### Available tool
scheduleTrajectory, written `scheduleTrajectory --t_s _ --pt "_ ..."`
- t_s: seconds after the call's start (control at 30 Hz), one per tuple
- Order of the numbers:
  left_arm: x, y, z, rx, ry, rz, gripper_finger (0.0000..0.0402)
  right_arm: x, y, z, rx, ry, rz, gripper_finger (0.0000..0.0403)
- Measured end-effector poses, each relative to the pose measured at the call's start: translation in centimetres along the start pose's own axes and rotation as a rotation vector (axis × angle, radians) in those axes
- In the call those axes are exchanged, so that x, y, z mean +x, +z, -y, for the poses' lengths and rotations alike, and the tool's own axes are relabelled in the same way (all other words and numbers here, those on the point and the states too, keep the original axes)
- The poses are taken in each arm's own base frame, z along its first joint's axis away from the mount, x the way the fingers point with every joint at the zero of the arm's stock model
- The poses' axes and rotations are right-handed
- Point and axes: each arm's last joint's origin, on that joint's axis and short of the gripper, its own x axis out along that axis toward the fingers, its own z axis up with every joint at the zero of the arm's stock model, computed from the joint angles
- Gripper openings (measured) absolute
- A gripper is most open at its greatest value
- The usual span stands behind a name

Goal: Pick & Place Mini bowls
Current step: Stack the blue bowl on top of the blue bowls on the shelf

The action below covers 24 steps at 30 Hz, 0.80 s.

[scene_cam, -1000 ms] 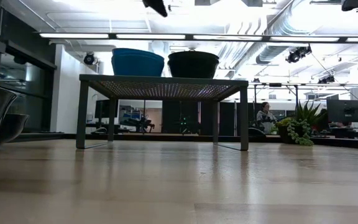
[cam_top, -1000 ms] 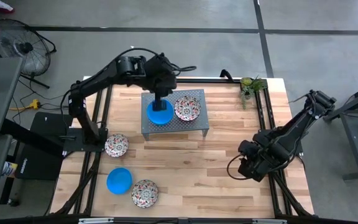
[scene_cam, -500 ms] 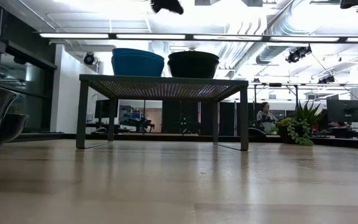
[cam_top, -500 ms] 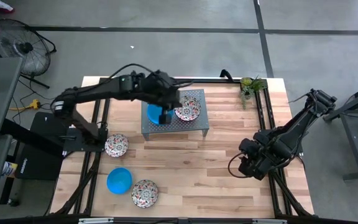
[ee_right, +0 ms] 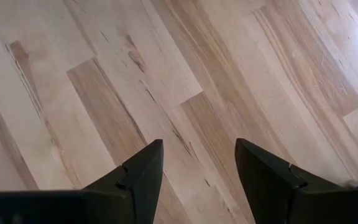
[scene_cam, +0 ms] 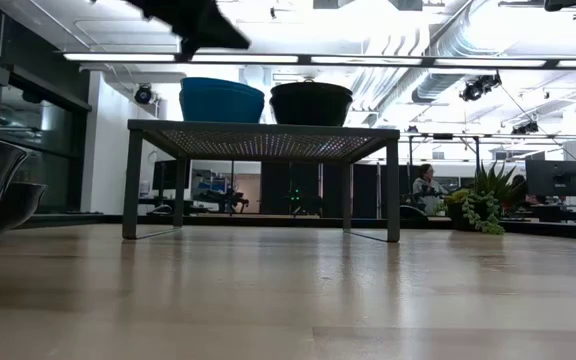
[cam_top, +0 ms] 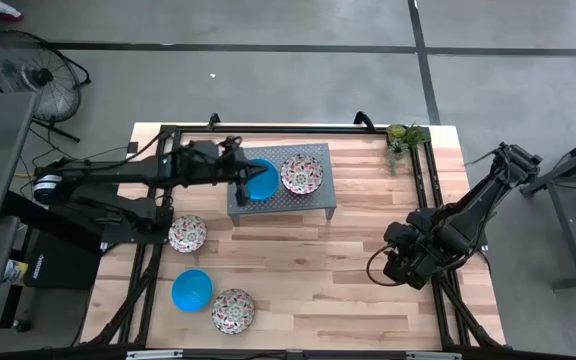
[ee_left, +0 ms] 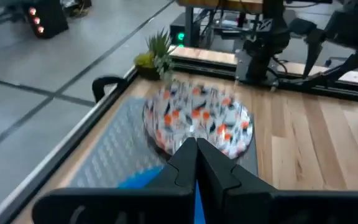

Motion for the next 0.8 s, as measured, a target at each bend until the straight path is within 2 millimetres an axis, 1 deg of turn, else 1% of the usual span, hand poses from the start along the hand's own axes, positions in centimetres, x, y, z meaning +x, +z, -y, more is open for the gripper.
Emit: scheduleTrajectory --t_s 0.1,0.17,0.23,0.37,0.63,0.8 --pt "-0.3 -1.9 -0.3 -0.062 0.059 0.005 0.0 0.0 0.0 0.0 -0.003 0.0 0.002 0.0188" --pt "-0.6 -3.4 -0.5 -0.099 0.089 -0.032 0.0 0.0 0.1 0.0 -0.001 0.001 0.001 0.0188" --pt "-0.8 -4.1 -0.6 -0.132 0.104 -0.037 0.0 0.0 0.0 0.0 0.001 0.001 -0.001 0.0188" --pt "-1.1 -4.5 -0.8 -0.149 0.144 -0.033 0.0 0.0 0.1 -0.1 0.006 0.008 0.001 0.0188" --pt "-1.2 -4.3 -1.1 -0.151 0.248 -0.005 0.0 0.0 0.1 -0.1 0.007 0.008 0.0 0.0188" --pt "-1.2 -4.7 -1.1 -0.16 0.263 -0.044 0.0 0.0 0.1 -0.1 0.008 0.009 0.001 0.0188"
